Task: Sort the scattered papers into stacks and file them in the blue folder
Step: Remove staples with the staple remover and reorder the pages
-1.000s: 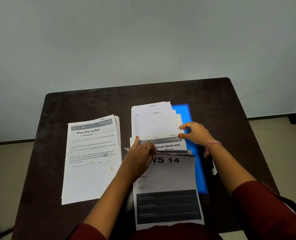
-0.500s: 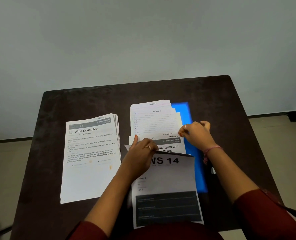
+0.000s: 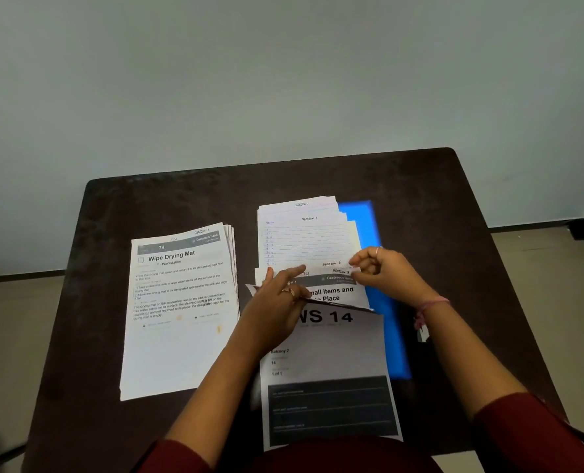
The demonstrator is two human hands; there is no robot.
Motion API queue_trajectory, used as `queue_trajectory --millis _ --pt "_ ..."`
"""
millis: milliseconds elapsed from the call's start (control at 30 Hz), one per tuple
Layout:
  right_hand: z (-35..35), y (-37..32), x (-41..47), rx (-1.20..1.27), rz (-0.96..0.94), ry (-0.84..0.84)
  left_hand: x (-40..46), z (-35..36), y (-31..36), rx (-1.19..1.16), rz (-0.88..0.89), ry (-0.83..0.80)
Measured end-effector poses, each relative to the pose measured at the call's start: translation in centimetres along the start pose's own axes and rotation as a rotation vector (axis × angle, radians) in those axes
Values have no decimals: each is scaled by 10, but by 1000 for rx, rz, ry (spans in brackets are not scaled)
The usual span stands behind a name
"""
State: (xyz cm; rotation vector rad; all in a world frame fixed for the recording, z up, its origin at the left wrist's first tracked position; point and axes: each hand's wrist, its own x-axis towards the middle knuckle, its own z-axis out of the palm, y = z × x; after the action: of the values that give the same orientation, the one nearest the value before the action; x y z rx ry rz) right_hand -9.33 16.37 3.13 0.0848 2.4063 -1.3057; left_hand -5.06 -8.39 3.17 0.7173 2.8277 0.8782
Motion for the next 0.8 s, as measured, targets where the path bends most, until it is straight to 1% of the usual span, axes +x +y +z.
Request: queue_trajectory --millis 67,100,233,267,300,333,400,467,500,567,600,700,800 --pt "-7 -7 -9 212 23 -114 0 0 -1 -22 -7 2" --pt "-10 -9 -13 252 22 -167 0 -1 -1 -34 -14 4" --pt "-23 -10 -23 236 23 -382 2 -4 -1 -60 -50 -38" --pt "-24 -10 -24 263 46 -423 4 -5 0 -56 -63 -61" --pt "-25 -9 -23 295 72 -425 5 -7 1 -49 -79 -89" --pt "-25 -9 -20 317 98 -390 6 -9 2 -47 -94 -116" --pt "-23 -4 -8 292 133 -218 8 -11 3 -56 -108 -130" --pt "-18 4 11 139 144 -43 7 -13 7 -67 -127 -104" --pt "-15 9 20 26 147 -11 6 -13 9 -87 -148 -82" --pt "-8 16 31 -159 159 -35 5 -14 12 -153 -197 -54" --pt "-6 16 33 -202 158 -47 4 -14 13 -181 -208 -55" --pt "-1 16 34 -206 141 -4 3 -13 11 -170 -171 -81" --pt "0 16 33 -261 114 37 2 -12 8 -159 -144 -77"
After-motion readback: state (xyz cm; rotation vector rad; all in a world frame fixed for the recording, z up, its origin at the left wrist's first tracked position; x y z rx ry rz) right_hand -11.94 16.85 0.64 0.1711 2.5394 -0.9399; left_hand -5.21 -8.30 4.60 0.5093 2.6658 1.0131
